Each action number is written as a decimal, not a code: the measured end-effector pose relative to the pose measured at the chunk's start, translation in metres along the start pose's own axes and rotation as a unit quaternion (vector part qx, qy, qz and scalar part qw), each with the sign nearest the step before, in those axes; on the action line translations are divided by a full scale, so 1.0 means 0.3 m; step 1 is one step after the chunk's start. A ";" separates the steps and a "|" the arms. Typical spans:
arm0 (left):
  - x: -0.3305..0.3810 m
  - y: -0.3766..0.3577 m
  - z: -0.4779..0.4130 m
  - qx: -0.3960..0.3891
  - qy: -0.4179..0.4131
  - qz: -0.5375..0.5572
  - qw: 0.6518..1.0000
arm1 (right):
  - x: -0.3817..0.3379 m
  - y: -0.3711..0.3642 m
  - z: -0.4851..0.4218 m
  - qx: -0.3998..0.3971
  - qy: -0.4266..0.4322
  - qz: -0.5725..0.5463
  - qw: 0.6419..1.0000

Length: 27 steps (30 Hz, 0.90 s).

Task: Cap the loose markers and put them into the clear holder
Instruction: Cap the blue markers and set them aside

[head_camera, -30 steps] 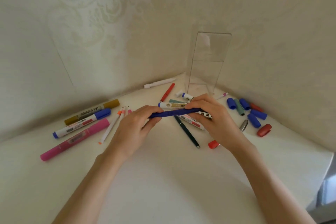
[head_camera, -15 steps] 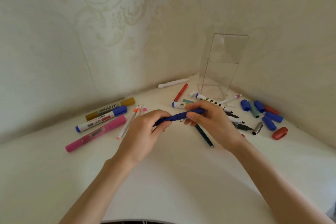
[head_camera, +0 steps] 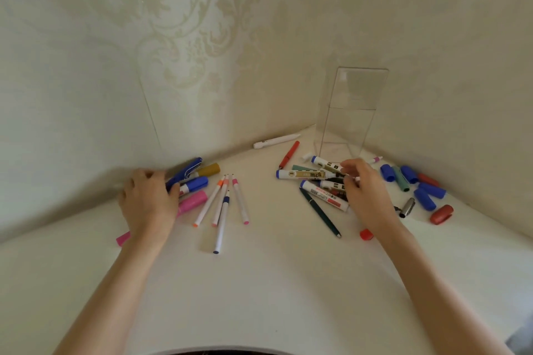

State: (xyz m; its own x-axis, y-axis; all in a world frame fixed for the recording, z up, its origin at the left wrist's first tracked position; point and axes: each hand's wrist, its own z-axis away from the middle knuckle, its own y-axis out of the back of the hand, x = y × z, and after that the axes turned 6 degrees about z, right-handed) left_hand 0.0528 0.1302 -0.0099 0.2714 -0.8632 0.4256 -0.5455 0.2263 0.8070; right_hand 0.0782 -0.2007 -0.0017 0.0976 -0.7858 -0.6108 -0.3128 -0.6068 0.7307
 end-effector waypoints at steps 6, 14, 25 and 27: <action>0.290 -0.062 0.056 -0.122 -0.198 0.197 0.953 | 0.105 0.096 -0.043 0.077 -0.076 -0.017 0.994; 0.569 -0.226 0.084 -0.214 -0.289 0.154 0.920 | 0.288 0.143 -0.187 0.017 -0.154 0.170 0.973; 0.530 -0.184 0.090 -0.180 -0.289 0.206 0.917 | 0.179 0.150 -0.224 -0.035 -0.118 0.183 0.975; 0.514 -0.145 0.104 -0.192 -0.261 0.261 0.909 | 0.093 0.177 -0.165 -0.038 -0.117 -0.040 0.992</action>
State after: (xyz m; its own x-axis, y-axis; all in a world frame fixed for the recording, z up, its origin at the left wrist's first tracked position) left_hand 0.0936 -0.0267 0.0079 -0.4136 -0.6672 0.6195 -0.1482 0.7207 0.6772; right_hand 0.1111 -0.2608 0.0351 -0.1060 -0.6906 -0.7154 -0.2400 -0.6804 0.6924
